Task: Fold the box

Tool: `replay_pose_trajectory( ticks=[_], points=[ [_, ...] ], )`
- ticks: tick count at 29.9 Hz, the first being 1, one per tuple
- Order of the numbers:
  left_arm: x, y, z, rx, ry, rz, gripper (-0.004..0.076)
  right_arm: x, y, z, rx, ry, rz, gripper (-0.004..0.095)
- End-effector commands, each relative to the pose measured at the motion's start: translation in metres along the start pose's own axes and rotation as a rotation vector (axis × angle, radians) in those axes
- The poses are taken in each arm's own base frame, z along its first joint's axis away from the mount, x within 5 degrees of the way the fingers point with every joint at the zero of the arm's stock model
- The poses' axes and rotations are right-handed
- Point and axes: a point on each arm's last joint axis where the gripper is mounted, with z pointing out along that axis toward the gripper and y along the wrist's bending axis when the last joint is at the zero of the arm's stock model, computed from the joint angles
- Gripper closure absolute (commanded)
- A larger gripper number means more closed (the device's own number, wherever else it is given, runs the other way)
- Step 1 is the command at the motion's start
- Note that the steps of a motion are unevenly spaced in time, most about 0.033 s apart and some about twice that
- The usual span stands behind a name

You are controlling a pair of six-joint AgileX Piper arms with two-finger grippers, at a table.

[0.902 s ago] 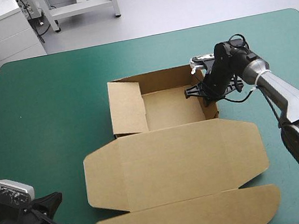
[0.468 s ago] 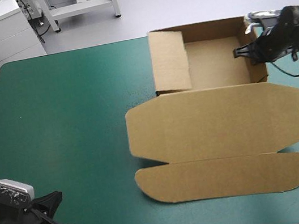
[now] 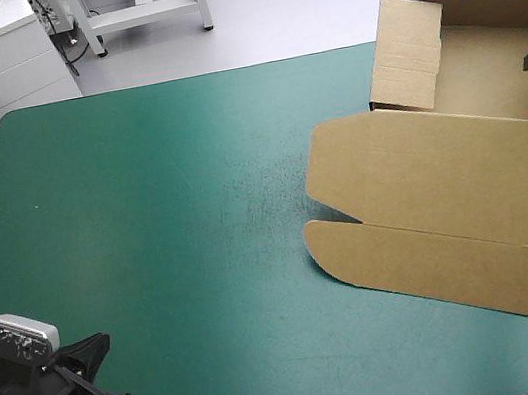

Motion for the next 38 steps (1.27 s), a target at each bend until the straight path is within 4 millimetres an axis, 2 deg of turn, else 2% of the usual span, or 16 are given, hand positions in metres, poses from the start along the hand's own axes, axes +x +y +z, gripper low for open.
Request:
replay_pose_trajectory(
  ticks=[1, 6, 9, 11, 17, 18, 20, 24, 27, 30, 31, 33, 35, 36, 38],
  points=[
    [-0.012, -0.001, -0.004, 0.012, -0.091, -0.010, 0.0724, -0.014, -0.007, -0.020, 0.011, -0.129, 0.028, 0.0928],
    [-0.012, -0.003, -0.004, 0.026, -0.091, -0.019, 0.0724, -0.011, -0.017, -0.004, 0.030, -0.092, 0.062, 0.0872],
    [-0.013, -0.003, -0.004, 0.026, -0.095, -0.019, 0.0727, -0.009, -0.023, 0.005, 0.037, -0.068, 0.071, 0.0772],
    [-0.013, -0.003, -0.004, 0.026, -0.095, -0.019, 0.0733, -0.007, -0.026, 0.008, 0.037, -0.049, 0.081, 0.0653],
    [-0.013, -0.002, -0.004, 0.017, -0.098, -0.013, 0.0734, -0.010, -0.036, 0.001, 0.057, -0.060, 0.119, 0.0133],
    [-0.013, -0.002, -0.004, 0.017, -0.098, -0.013, 0.0734, -0.011, -0.035, -0.002, 0.053, -0.047, 0.122, 0.0077],
    [-0.014, -0.002, -0.004, 0.018, -0.105, -0.024, 0.0734, -0.010, -0.034, -0.007, 0.048, -0.017, 0.118, 0.0040],
    [-0.014, -0.002, -0.004, 0.016, -0.111, -0.023, 0.0734, -0.006, -0.030, -0.021, 0.026, 0.083, 0.099, 0.0051],
    [-0.014, -0.002, -0.004, 0.016, -0.108, -0.023, 0.0734, -0.008, -0.028, -0.030, 0.024, 0.073, 0.099, 0.0057],
    [-0.013, -0.002, -0.004, 0.016, -0.102, -0.023, 0.0734, -0.010, -0.020, -0.039, -0.036, 0.043, 0.118, 0.0138],
    [-0.014, -0.002, -0.004, 0.016, -0.107, -0.023, 0.0734, -0.010, -0.017, -0.042, -0.065, 0.034, 0.123, 0.0229],
    [-0.015, -0.002, -0.004, 0.016, -0.121, -0.023, 0.0734, -0.007, -0.007, -0.048, -0.107, 0.027, 0.115, 0.0497],
    [-0.017, -0.002, -0.004, 0.018, -0.138, -0.025, 0.0734, -0.001, 0.007, -0.054, -0.135, 0.033, 0.060, 0.0850],
    [-0.017, -0.002, -0.004, 0.020, -0.144, -0.026, 0.0734, 0.003, 0.014, -0.057, -0.146, 0.038, 0.040, 0.0919],
    [-0.017, -0.002, -0.004, 0.019, -0.148, -0.025, 0.0734, 0.013, 0.035, -0.063, -0.180, 0.054, -0.021, 0.0905]
  ],
)
